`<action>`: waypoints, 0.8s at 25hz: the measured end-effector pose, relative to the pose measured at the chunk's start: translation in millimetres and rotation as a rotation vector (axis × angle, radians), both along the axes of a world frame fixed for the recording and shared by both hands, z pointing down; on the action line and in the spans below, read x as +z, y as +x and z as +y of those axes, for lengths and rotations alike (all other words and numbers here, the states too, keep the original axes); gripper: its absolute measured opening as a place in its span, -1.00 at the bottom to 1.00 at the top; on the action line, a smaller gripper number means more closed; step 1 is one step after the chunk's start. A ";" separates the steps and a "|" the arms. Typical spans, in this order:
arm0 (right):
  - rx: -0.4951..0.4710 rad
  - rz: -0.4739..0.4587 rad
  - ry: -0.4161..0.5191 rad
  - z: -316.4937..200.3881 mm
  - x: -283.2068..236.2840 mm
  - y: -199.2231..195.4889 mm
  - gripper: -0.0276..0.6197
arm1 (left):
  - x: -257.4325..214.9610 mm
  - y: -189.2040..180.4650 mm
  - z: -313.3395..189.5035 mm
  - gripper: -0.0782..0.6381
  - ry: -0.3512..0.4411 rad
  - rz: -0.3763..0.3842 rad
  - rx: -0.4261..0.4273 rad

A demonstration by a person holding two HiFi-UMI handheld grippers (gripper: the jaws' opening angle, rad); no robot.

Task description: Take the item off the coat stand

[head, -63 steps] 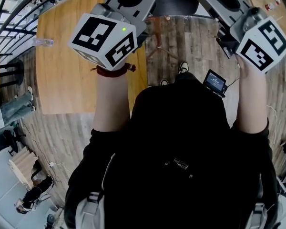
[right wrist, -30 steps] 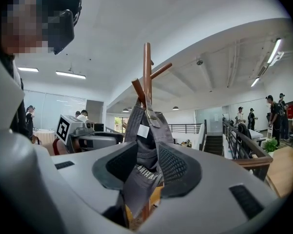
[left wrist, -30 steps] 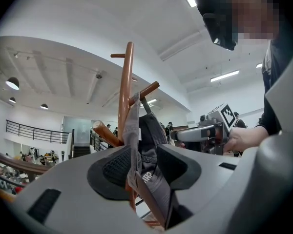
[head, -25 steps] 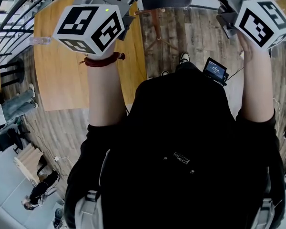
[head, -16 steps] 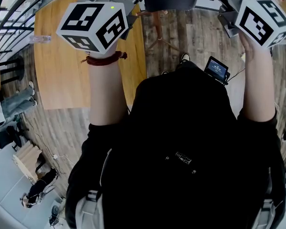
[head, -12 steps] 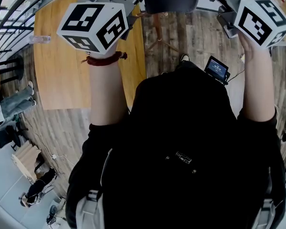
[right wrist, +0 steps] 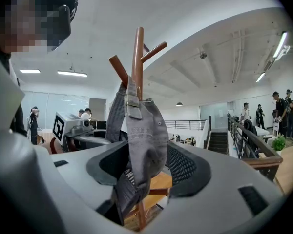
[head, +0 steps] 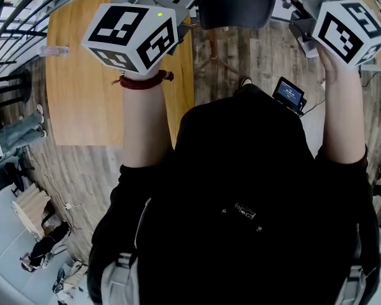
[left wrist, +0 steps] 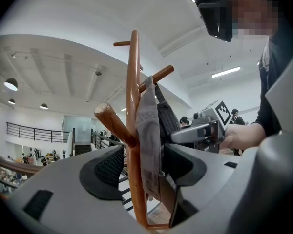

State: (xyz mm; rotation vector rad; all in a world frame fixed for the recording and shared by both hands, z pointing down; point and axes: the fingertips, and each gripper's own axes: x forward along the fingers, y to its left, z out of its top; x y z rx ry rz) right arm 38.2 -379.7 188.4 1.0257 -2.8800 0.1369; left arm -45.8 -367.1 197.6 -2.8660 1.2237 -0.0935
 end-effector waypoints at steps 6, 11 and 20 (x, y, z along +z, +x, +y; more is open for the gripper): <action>-0.006 -0.008 0.007 -11.5 -1.2 -6.2 -0.18 | 3.5 -3.3 -7.8 -0.06 0.017 -0.051 -0.022; -0.030 -0.006 0.008 -3.2 13.8 -4.2 -0.19 | 16.6 -1.8 -2.9 -0.10 0.025 -0.049 -0.061; -0.075 0.000 0.008 2.6 -2.2 -16.5 -0.64 | 4.0 -8.7 0.7 -0.31 0.026 -0.040 -0.077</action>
